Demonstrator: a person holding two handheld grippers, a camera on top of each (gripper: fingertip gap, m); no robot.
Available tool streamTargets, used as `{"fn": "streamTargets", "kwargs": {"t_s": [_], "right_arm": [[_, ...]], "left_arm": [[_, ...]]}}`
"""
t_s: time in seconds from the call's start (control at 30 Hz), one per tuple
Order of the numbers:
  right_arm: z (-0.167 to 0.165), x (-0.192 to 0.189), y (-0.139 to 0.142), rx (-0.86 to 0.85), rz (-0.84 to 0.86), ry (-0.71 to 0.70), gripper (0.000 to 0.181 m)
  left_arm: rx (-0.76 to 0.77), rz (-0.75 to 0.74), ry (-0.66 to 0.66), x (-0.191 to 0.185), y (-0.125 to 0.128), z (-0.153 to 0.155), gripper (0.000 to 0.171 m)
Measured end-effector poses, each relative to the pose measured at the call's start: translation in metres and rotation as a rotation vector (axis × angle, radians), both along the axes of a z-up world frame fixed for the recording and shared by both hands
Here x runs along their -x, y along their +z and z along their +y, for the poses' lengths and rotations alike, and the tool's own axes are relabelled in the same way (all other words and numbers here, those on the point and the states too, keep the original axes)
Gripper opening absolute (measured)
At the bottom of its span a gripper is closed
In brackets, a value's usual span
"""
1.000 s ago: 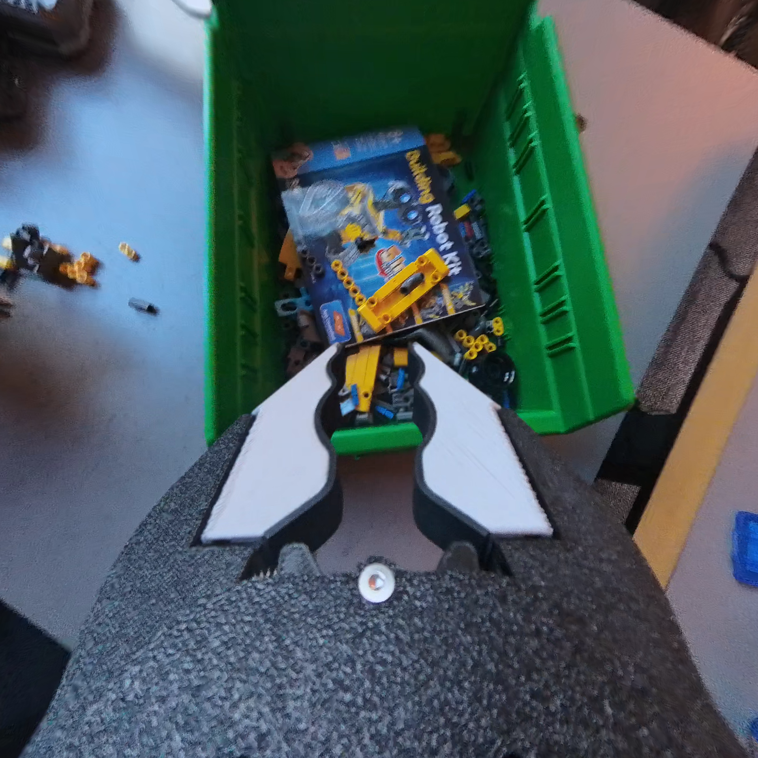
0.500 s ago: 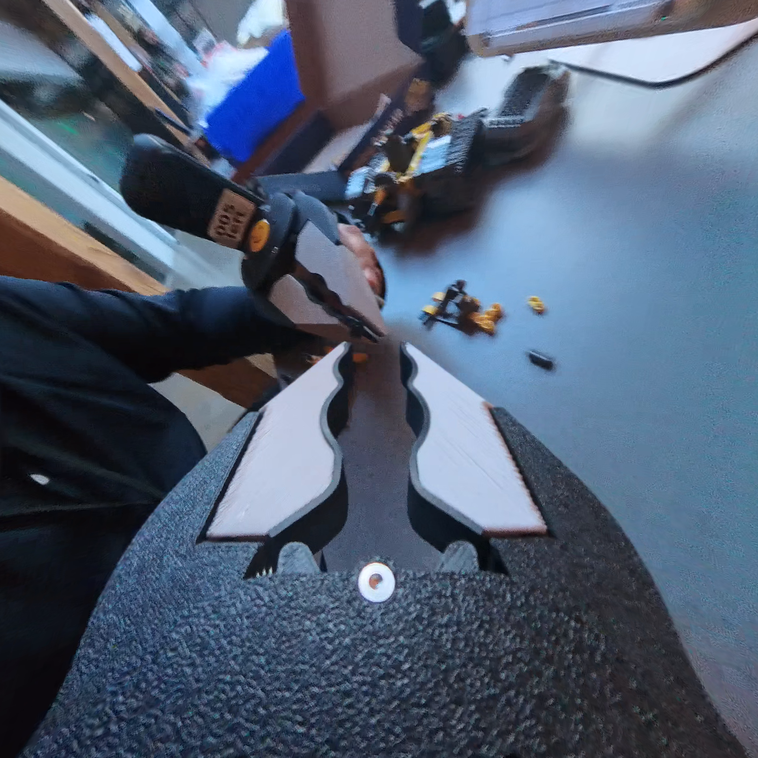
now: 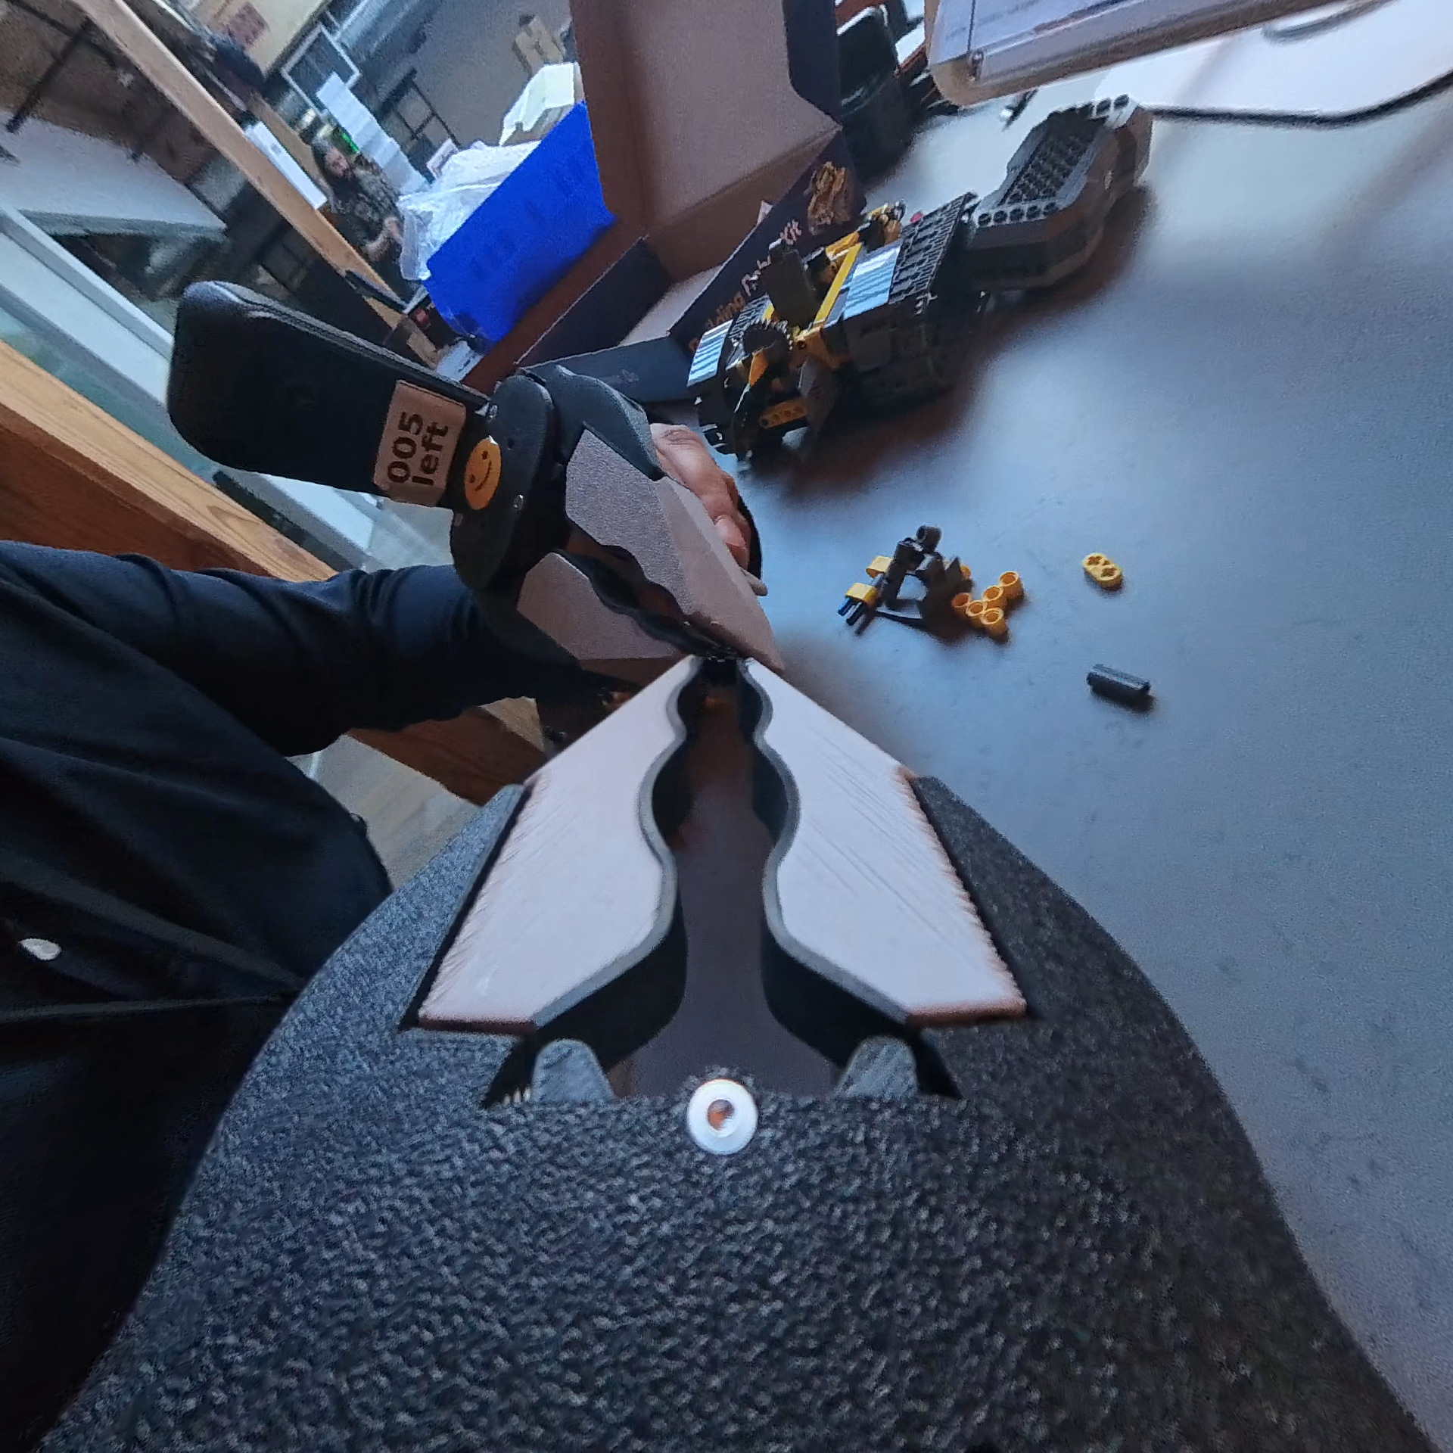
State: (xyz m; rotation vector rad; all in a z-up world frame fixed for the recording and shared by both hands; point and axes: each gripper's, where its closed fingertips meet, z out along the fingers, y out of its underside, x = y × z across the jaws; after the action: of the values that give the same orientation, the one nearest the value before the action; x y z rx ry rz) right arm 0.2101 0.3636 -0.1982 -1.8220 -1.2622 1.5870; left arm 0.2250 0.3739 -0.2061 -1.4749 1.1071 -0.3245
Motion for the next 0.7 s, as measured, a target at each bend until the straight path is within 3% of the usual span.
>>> {"fn": "streamTargets", "kwargs": {"t_s": [0.13,0.2,0.33,0.4,0.47,0.53,0.7], "right_arm": [[0.006,0.000,-0.001,-0.089,-0.029,-0.045,0.005],[0.019,-0.006,0.017,-0.173,-0.015,-0.107,0.004],[0.089,-0.044,0.079,-0.451,-0.044,-0.358,0.004],[0.136,-0.067,0.090,-0.573,-0.151,-0.475,0.004],[0.190,-0.096,0.060,-0.630,-0.419,-0.559,0.008],[0.216,-0.118,0.017,-0.560,-0.674,-0.535,0.025],[0.225,-0.110,0.017,-0.515,-0.579,-0.534,0.024]], "left_arm": [[0.046,-0.035,0.024,0.000,-0.001,0.005,0.000],[0.087,-0.053,0.061,0.008,-0.002,0.011,0.004],[0.165,-0.142,0.117,0.023,0.001,0.021,0.008],[0.224,-0.170,0.143,0.028,-0.003,0.027,0.012],[0.264,-0.186,0.156,0.031,-0.007,0.030,0.012],[0.294,-0.186,0.174,0.035,-0.012,0.034,0.016],[0.377,-0.229,0.247,0.047,-0.016,0.042,0.019]]}}
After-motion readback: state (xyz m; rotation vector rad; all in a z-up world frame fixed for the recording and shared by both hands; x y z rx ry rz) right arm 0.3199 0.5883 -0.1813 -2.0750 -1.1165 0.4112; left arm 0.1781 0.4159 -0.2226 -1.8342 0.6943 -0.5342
